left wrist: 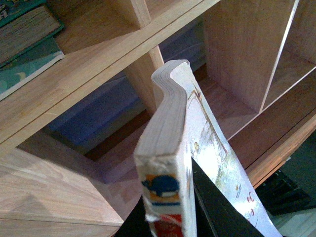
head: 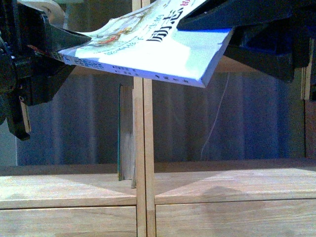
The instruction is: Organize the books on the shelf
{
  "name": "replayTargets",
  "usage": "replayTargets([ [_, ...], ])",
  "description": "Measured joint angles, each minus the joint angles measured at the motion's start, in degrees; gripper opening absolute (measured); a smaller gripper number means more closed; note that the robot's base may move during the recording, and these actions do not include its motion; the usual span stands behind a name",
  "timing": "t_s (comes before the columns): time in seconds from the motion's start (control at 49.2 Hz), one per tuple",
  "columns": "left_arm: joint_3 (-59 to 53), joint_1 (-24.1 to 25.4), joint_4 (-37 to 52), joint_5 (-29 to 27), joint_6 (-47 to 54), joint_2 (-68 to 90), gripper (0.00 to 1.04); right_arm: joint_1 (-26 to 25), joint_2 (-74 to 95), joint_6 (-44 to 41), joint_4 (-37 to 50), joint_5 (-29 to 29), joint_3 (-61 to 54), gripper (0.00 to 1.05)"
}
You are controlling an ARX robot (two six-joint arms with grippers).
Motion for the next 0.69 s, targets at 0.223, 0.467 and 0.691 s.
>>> replayTargets([
  [0.223, 0.0, 1.2, -3.7, 0.0, 4.2, -0.5, 0.07, -4.9, 0.9, 0.5, 4.7, 0.5, 0.2, 0.51],
  [0.467, 0.0, 6.3, -11.4, -1.2, 14.1, -4.0, 0.07, -12.7, 2.6, -2.7, 9.4, 3.9, 2.2, 0.91],
  [0.691, 0.3, 11.5, -20.5, -4.2, 29.8, -9.6, 0.07, -20.6, 5.8, -11.8, 12.2, 11.4, 2.6, 0.98],
])
